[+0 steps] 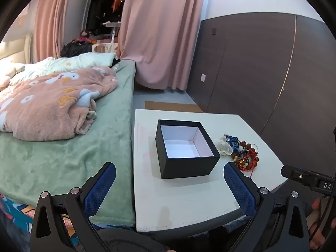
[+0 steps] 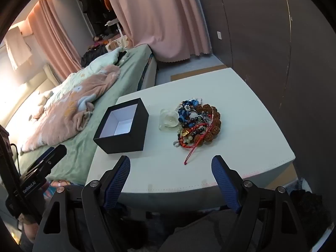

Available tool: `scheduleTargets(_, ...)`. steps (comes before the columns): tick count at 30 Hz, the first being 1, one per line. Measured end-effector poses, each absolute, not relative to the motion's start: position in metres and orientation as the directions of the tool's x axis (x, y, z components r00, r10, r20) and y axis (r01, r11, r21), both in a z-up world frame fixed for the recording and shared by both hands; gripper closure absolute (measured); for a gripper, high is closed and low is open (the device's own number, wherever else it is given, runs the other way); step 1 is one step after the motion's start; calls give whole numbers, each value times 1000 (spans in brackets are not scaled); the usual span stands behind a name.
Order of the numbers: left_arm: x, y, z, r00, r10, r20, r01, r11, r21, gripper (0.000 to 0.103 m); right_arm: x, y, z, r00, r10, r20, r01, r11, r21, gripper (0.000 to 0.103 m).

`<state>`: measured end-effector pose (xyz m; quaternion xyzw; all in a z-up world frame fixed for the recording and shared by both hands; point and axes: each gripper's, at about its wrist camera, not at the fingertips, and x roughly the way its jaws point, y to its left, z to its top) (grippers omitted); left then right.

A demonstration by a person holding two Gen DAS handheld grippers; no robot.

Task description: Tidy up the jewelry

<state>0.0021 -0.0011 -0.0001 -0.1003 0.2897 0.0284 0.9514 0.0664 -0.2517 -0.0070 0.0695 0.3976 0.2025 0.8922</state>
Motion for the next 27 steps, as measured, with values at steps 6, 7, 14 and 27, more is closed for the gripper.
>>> scheduleTargets(6, 3, -4, 0, 841, -20, -541, -87, 981, -171, 1, 67, -253, -8, 598, 421, -682, -292, 907, 304, 23)
scheduleTargets(7, 2, -4, 0, 845, -23, -534, -83, 981, -173, 1, 66, -252, -8, 598, 423, -681, -287, 906, 310, 23)
scheduleTargets(14, -7, -4, 4, 863, -51, -503, -56, 979, -194, 1, 75, -266, -14, 581, 450, -679, -250, 892, 377, 23)
scheduleTargets(27, -3, -2, 1, 854, -58, -517, -57, 977, -206, 1, 80, -266, -18, 570, 456, -683, -245, 888, 389, 23)
